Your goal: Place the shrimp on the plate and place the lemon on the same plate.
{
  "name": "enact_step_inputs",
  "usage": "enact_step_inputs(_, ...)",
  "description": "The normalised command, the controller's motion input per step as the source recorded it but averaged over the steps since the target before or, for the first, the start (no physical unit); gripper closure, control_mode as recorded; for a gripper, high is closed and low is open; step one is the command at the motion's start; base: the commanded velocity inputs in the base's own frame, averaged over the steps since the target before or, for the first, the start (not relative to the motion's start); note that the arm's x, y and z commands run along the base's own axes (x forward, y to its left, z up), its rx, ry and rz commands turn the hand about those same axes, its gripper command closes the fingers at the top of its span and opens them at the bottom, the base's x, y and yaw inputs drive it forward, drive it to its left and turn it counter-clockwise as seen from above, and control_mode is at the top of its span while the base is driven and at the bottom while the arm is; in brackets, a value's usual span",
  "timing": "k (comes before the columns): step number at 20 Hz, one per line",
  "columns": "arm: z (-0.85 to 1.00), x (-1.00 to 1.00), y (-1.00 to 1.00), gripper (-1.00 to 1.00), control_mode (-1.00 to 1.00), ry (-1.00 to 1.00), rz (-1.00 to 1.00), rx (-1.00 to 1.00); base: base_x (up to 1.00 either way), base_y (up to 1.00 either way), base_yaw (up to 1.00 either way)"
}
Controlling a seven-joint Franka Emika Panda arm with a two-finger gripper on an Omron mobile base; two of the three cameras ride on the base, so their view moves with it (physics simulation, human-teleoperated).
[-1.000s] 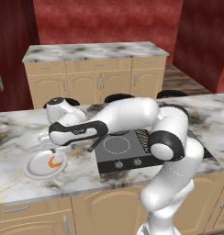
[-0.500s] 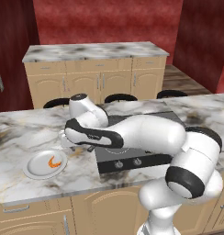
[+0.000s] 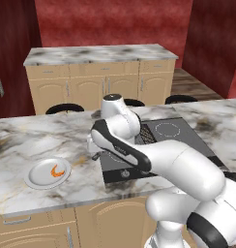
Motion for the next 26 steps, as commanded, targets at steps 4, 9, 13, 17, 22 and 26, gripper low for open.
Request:
enact_step_inputs(4,0.21,-0.28,-0.84,-1.0,-1.0,0.0,-0.05,0.07,0.0,0.0,0.0)
enact_step_inputs(9,0.22,-0.2,-0.83,-1.0,-1.0,0.0,-0.07,0.01,0.0,0.0,0.0)
enact_step_inputs(13,0.21,-0.17,-0.86,-1.0,-1.0,0.0,-0.03,0.0,0.0,0.0,0.0)
enact_step_inputs(17,0.2,-0.14,-0.87,-1.0,-1.0,0.0,-0.01,0.0,0.0,0.0,0.0)
enact_step_inputs(22,0.22,-0.12,-0.88,-1.0,-1.0,0.0,0.0,0.0,0.0,0.0,0.0)
enact_step_inputs(26,0.16,-0.09,-0.88,-1.0,-1.0,0.0,0.0,0.0,0.0,0.0,0.0)
